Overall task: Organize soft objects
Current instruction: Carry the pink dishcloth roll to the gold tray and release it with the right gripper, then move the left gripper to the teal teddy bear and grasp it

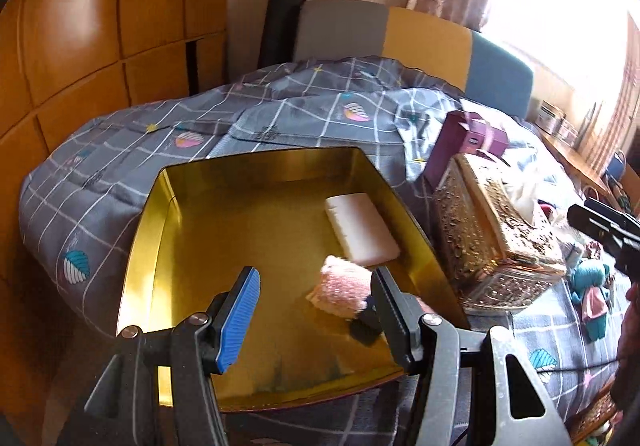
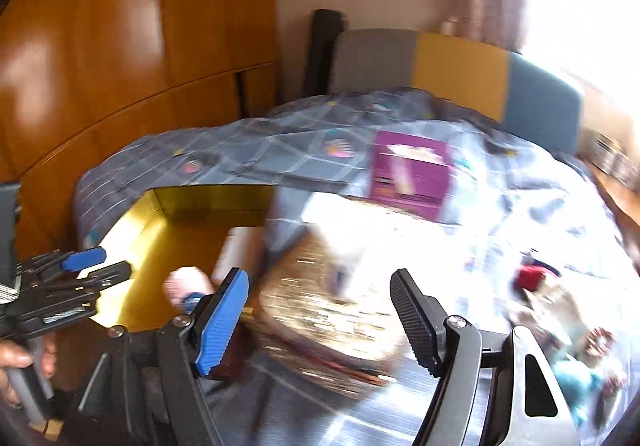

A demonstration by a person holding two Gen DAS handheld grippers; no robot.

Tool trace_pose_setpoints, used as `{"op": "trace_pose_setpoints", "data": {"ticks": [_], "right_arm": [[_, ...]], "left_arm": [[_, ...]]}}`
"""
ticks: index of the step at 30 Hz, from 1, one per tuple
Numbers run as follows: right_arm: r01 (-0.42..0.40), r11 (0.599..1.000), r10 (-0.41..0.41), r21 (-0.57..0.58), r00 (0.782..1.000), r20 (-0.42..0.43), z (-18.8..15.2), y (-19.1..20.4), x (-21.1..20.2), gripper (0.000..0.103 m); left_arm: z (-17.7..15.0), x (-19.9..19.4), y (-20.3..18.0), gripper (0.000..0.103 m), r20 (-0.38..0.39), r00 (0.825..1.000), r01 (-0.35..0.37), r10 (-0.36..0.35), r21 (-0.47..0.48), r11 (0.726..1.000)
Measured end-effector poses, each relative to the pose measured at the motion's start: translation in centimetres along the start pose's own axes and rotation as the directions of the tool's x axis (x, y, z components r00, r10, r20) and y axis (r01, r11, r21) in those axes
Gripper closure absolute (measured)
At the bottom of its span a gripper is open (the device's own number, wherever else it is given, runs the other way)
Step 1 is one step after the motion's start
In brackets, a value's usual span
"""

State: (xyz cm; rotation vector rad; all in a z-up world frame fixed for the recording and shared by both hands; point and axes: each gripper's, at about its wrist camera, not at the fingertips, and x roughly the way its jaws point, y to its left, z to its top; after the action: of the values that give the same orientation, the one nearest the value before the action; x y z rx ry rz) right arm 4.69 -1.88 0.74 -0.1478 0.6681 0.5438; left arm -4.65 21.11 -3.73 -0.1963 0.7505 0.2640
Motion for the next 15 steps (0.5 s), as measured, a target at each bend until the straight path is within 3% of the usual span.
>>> {"op": "trace_pose_setpoints", "data": {"ticks": [8, 15], "right_arm": [[0.177, 0.972, -0.176, 0.152, 0.984, -0.023, -1.9, -8.6, -2.2, 0.028], [0.32, 0.899, -0.317, 0.301, 0.947, -0.059, -4.6, -16.5, -4.9, 0.023]], "left_arm": [[0.6, -0.8, -2.6, 0.045, 0.026, 0.999, 0.034, -0.036, 0.072, 0.997], [1.4, -1.4, -5.2, 0.045, 0.041, 0.995, 0.089, -0.095, 0.13, 0.988]]}}
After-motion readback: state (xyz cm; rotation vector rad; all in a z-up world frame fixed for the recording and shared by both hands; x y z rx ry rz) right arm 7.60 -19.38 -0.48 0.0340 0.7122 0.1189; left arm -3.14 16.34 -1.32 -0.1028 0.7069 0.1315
